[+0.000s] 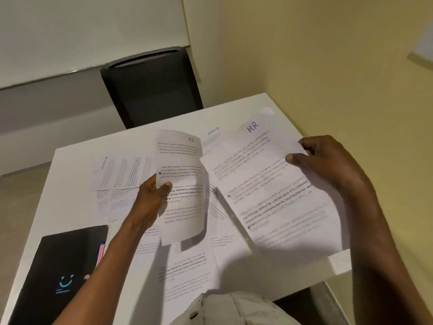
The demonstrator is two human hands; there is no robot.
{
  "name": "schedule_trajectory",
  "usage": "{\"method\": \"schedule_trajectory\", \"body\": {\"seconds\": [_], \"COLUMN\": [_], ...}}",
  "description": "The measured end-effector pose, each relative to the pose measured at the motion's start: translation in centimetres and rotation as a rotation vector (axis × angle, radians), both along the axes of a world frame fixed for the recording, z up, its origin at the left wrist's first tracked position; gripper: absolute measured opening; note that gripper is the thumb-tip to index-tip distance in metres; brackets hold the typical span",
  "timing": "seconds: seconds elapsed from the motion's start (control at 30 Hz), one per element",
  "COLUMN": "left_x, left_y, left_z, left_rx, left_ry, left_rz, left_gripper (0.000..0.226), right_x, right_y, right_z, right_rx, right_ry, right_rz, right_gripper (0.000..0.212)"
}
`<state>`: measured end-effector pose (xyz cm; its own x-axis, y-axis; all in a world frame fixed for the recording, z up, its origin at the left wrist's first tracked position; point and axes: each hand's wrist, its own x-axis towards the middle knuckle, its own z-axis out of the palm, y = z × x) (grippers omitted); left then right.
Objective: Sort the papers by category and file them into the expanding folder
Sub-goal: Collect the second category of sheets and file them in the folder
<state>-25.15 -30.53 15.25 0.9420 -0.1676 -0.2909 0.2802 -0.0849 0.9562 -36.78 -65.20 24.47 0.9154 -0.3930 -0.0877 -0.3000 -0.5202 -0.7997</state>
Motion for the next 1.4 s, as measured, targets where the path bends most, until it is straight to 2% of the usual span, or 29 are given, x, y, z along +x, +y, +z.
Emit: {"method": "schedule_trajectory", "body": {"seconds": [0.07,0.1,0.17,0.23,0.27,0.33,0.37,0.4,0.43,0.5,0.53,0.6,0.63,0.73,0.77,0.8,0.87,0.9,1.03,1.07,1.13,1.23,1.3,1.4], "left_x": [0.1,0.1,-0.3,-1.0,-1.2,-1.5,-1.6,-1.7,-1.9,-2.6,-2.8,-3.3,-3.4,-3.8,-3.9,-3.9,-3.7,-3.4,-3.0,-3.2,-3.5,-3.6,-3.2,-2.7], "left_y": [-0.8,-1.1,-2.2,-3.2,-3.5,-3.7,-3.8,-3.8,-3.7,-3.9,-3.9,-4.1,-4.3,-4.4,-4.5,-4.5,-4.4,-4.3,-3.7,-3.8,-4.2,-4.7,-4.9,-5.8], "left_z": [0.3,0.4,1.1,2.0,2.2,2.1,1.9,1.5,1.2,1.1,0.9,0.8,0.5,-0.8,-1.0,-0.9,-1.1,-1.6,-4.9,-5.3,-5.5,-5.4,-5.2,-4.2], "left_rx": [-0.050,-0.086,-0.201,-0.318,-0.365,-0.446,-0.469,-0.470,-0.470,-0.497,-0.515,-0.442,-0.338,0.127,0.177,0.144,0.054,0.077,0.442,0.457,0.383,0.380,0.385,0.328], "left_ry": [0.065,0.103,0.187,0.250,0.272,0.328,0.357,0.378,0.396,0.412,0.417,0.372,0.310,-0.065,-0.145,-0.177,-0.164,-0.136,0.046,0.068,0.083,-0.038,-0.168,-0.311], "left_rz": [-0.043,-0.060,-0.090,-0.120,-0.124,-0.112,-0.098,-0.074,-0.042,0.034,0.084,0.155,0.169,0.151,0.158,0.168,0.144,0.124,-0.094,-0.102,-0.063,-0.031,0.031,0.155], "left_gripper": [0.033,0.034,0.035,0.038,0.042,0.050,0.050,0.049,0.045,0.038,0.042,0.053,0.048,0.028,0.028,0.029,0.031,0.030,0.008,0.003,0.012,0.019,0.022,0.016], "right_x": [1.1,1.8,3.3,4.5,5.1,6.2,6.6,6.7,6.7,6.7,6.8,7.0,7.0,6.6,6.5,6.3,6.5,6.8,7.7,7.7,7.8,7.9,8.0,8.0], "right_y": [0.4,0.8,1.5,2.6,3.1,3.7,3.9,4.4,5.0,6.0,6.2,7.0,7.5,8.8,8.8,8.6,7.5,6.8,6.1,6.2,6.3,6.2,6.2,6.0], "right_z": [-0.3,-1.0,-2.5,-4.4,-5.6,-8.1,-9.2,-9.6,-9.6,-9.5,-9.9,-10.2,-10.2,-10.2,-9.9,-9.5,-9.4,-10.0,-13.7,-14.6,-15.3,-16.1,-15.5,-13.9], "right_rx": [0.313,0.390,0.464,0.549,0.595,0.703,0.742,0.771,0.781,0.747,0.701,0.610,0.570,0.384,0.387,0.430,0.524,0.521,0.404,0.368,0.284,0.125,0.164,0.309], "right_ry": [-0.057,-0.061,-0.028,0.006,0.024,0.054,0.052,0.037,0.015,-0.042,-0.072,-0.112,-0.139,-0.275,-0.313,-0.321,-0.236,-0.159,0.117,0.135,0.128,0.101,0.023,-0.150], "right_rz": [0.018,0.023,0.028,0.045,0.047,0.034,0.018,0.003,-0.018,-0.085,-0.108,-0.116,-0.106,-0.080,-0.079,-0.062,0.012,0.035,0.050,0.053,0.046,0.018,-0.002,-0.021], "right_gripper": [0.037,0.042,0.049,0.039,0.045,0.079,0.088,0.091,0.084,0.049,0.036,0.040,0.044,0.037,0.034,0.033,0.030,0.027,0.024,0.024,0.022,0.023,0.021,0.021]}}
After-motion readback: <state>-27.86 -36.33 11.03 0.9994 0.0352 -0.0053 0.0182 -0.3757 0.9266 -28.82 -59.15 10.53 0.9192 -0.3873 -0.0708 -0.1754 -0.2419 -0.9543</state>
